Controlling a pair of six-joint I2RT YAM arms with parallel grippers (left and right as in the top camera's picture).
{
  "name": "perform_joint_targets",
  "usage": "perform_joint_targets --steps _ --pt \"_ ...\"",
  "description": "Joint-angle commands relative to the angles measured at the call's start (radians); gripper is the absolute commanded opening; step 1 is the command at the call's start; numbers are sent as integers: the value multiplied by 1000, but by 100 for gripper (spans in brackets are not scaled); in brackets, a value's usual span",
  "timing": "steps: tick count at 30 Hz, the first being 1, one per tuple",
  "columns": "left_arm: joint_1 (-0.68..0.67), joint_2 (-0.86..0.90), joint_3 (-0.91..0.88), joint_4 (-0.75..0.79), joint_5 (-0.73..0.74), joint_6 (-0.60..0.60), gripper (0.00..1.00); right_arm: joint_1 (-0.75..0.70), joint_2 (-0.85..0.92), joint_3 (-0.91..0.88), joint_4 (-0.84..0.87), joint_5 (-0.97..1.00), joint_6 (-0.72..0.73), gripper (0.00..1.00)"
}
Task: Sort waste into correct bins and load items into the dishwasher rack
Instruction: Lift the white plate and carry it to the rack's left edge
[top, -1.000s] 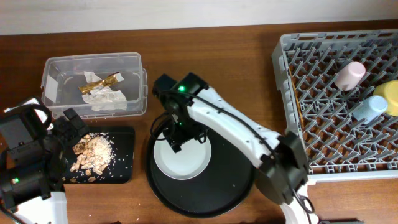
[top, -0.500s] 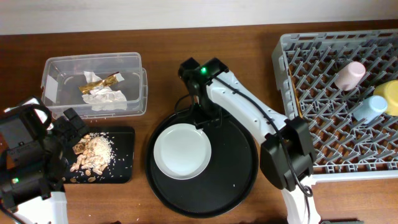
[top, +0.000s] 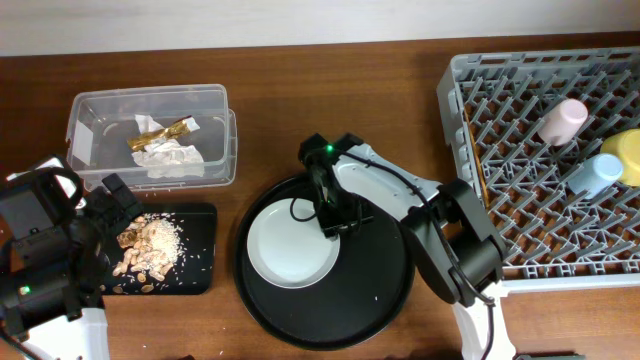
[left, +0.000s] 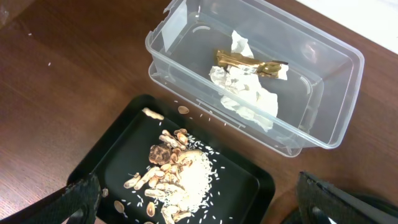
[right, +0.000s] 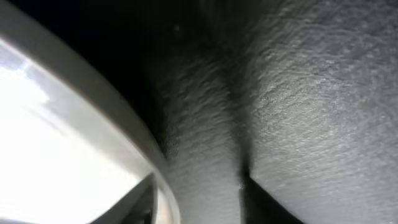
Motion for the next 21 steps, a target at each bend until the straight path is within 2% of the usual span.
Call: perform_joint_targets --steps 1,4,9,13,18,21 --pt "5 1 10 2 0 -9 99 5 17 -35 14 -10 37 18" --pt "5 1 10 2 0 -9 99 5 8 -21 -10 -17 37 4" --pt "5 1 10 2 0 -9 99 -16 -37 106 -164 0 36 4" --pt "5 1 10 2 0 -9 99 -75 -84 303 -338 130 36 4" --pt "5 1 10 2 0 -9 99 -220 -146 592 -489 364 36 4" --pt "5 1 10 2 0 -9 99 -354 -161 740 -537 456 36 4"
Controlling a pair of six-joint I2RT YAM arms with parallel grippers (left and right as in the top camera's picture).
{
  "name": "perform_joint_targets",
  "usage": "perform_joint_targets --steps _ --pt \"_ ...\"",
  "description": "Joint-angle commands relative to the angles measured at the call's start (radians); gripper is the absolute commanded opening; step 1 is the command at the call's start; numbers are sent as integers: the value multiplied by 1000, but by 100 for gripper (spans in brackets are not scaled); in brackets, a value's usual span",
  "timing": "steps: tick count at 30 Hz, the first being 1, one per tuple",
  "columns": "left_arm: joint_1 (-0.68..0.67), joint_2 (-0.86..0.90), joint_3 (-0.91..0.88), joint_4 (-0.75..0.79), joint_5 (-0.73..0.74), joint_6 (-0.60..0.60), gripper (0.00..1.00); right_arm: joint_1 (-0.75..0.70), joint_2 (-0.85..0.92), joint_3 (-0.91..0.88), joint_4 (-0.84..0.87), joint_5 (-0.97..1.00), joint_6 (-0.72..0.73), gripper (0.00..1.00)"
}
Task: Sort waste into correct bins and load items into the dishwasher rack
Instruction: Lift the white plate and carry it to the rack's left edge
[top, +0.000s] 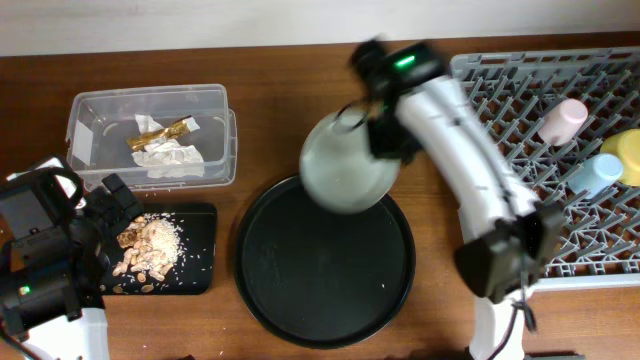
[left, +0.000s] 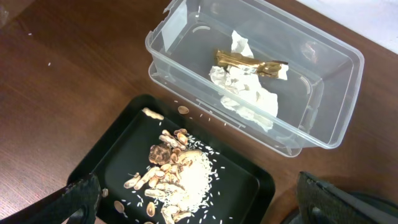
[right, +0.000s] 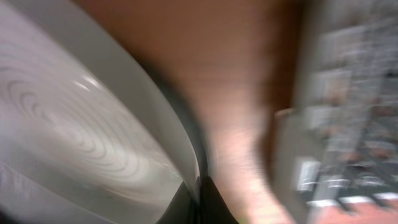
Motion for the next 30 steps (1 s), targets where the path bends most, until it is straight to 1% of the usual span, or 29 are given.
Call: perform_joint_targets --steps 1,5,8,12,16,18,27,30 --pt "5 1 10 2 0 -10 99 -150 -59 142 -21 207 9 4" --pt "5 1 10 2 0 -10 99 -294 -58 169 51 345 9 4" --pt "5 1 10 2 0 -10 99 -401 -50 168 119 354 11 4" --pt "5 1 10 2 0 -10 99 -484 -15 168 193 359 32 4" --pt "5 1 10 2 0 -10 99 -493 35 167 246 459 41 4" --pt "5 1 10 2 0 -10 99 -483 55 167 253 511 82 4" --pt "5 1 10 2 0 -10 100 -434 109 162 279 528 134 4" --pt "5 1 10 2 0 -10 99 -421 142 162 280 569 145 4"
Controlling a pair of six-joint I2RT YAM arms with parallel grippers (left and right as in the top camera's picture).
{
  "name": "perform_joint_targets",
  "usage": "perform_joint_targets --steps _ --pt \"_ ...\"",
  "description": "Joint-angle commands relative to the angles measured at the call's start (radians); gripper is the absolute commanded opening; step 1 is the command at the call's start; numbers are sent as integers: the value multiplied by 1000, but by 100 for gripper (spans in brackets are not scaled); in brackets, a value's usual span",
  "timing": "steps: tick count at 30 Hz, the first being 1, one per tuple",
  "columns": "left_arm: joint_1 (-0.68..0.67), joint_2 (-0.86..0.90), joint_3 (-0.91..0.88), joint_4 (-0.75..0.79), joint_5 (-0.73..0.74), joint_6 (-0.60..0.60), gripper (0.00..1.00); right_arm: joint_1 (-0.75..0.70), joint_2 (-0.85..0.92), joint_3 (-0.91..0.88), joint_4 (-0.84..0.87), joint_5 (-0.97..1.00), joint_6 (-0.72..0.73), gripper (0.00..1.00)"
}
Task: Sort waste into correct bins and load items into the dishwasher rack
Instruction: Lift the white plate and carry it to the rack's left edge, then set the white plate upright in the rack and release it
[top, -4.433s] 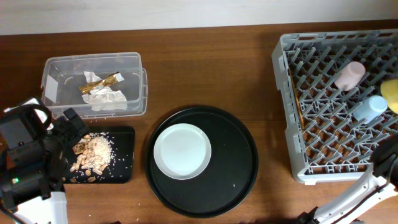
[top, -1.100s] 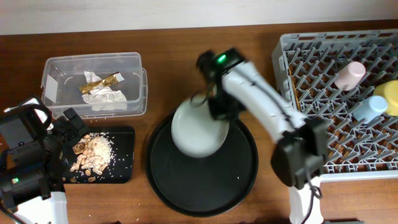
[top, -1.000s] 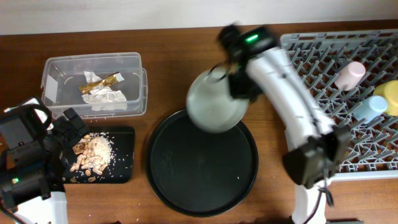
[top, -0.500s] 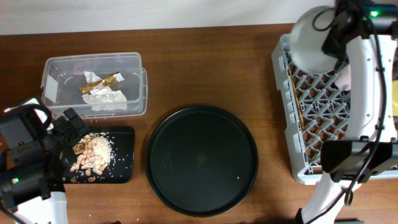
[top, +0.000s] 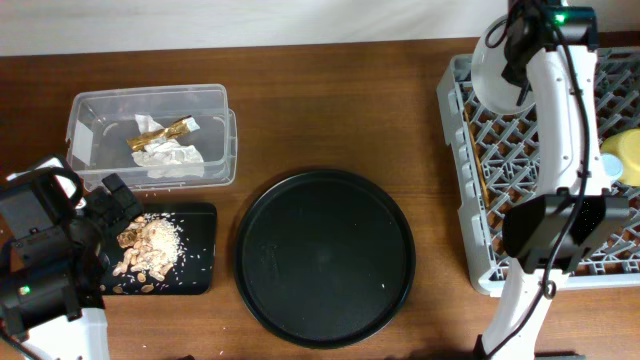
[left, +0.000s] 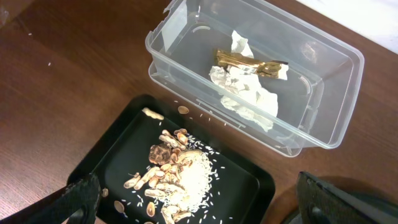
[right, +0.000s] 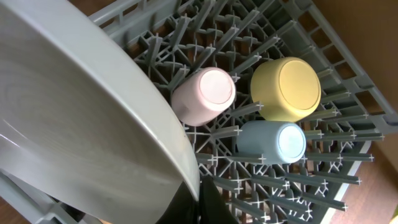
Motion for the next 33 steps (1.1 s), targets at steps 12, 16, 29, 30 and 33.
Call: perform_joint_targets --steps 12,16,29,30,33 --pt "5 1 10 2 0 -10 99 117 72 6 -40 124 41 4" --pt "5 1 10 2 0 -10 99 171 19 7 -82 121 42 6" --pt "5 1 10 2 0 -10 99 232 -402 6 -301 -178 27 99" --pt "5 1 10 2 0 -10 99 232 -441 3 -301 -245 -12 99" --pt "5 1 10 2 0 -10 99 232 -528 -12 -301 -409 -78 99"
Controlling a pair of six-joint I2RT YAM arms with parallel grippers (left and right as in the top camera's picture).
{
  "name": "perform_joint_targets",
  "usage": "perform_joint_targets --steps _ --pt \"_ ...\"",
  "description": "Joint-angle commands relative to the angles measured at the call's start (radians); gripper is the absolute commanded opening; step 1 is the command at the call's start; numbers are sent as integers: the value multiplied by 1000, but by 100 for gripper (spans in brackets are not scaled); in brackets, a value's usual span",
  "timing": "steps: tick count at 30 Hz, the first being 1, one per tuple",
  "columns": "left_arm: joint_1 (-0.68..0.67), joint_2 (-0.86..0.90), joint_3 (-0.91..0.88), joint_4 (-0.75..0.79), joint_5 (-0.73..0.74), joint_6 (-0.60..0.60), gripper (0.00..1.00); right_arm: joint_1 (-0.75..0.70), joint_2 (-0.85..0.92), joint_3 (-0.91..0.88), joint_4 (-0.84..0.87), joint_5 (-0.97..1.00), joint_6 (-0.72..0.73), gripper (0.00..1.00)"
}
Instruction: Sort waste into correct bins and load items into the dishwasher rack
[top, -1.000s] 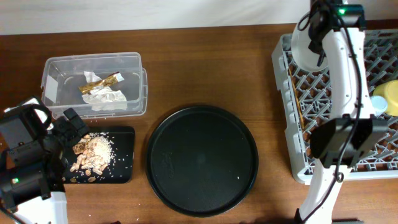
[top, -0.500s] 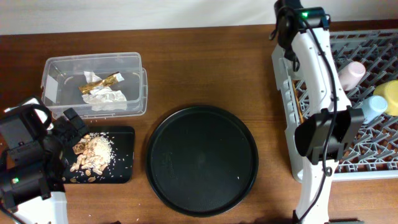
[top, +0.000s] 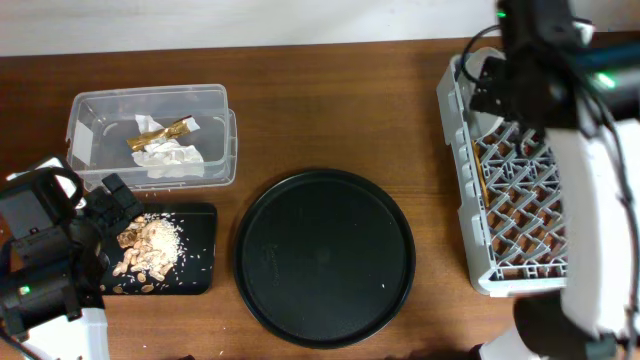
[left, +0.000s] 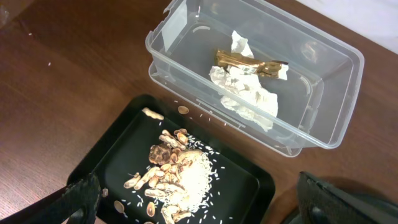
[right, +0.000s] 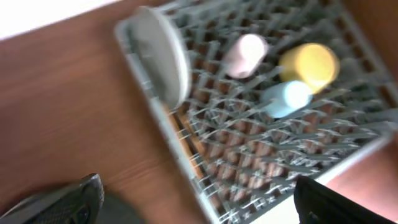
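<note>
A white plate (right: 158, 59) stands on edge in the near-left corner of the grey dishwasher rack (right: 249, 143). A pink cup (right: 245, 46), a yellow cup (right: 309, 62) and a blue cup (right: 286, 98) sit mouth-down in the rack. My right gripper (right: 199, 202) hangs open high above the rack's edge, holding nothing; its arm (top: 545, 85) hides much of the rack (top: 480, 190) from above. My left gripper (left: 202, 205) is open over the small black tray (left: 118, 149) of food scraps (left: 180, 177).
A clear bin (top: 150, 135) at the back left holds a gold wrapper (left: 249, 62) and crumpled tissue (left: 245, 96). A large round black tray (top: 325, 260) lies mid-table. Wooden table top shows between tray and rack.
The right gripper, then shut on the plate above the rack, is now open and higher up. The plate stands on edge in the rack's corner. The left arm is unchanged.
The plate lay on the round black tray with my right gripper at its rim. Then it was held over the tray's back edge, then above the rack by the cups. Now it stands in the rack, let go. The left arm never moved.
</note>
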Motion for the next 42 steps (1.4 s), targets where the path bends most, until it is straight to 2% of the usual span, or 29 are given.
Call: perform_joint_targets --steps 1,4,9,14,16,21,38,42 --pt "5 1 10 2 0 -10 99 2 -111 -32 -6 -237 -85 99" --pt "5 1 10 2 0 -10 99 16 -211 -143 -6 -243 -87 99" --pt "5 1 10 2 0 -10 99 46 -418 -504 24 -239 -56 99" --pt "5 1 10 2 0 -10 99 47 -551 -772 111 -308 -56 99" --pt "5 1 10 2 0 -10 99 47 -570 -828 120 -350 -56 99" --pt "5 1 10 2 0 -10 99 47 -537 -858 120 -434 -56 99" --pt "5 1 10 2 0 -10 99 47 -346 -859 113 -430 -57 99" --pt "5 1 10 2 0 -10 99 47 -353 -903 190 -430 -57 99"
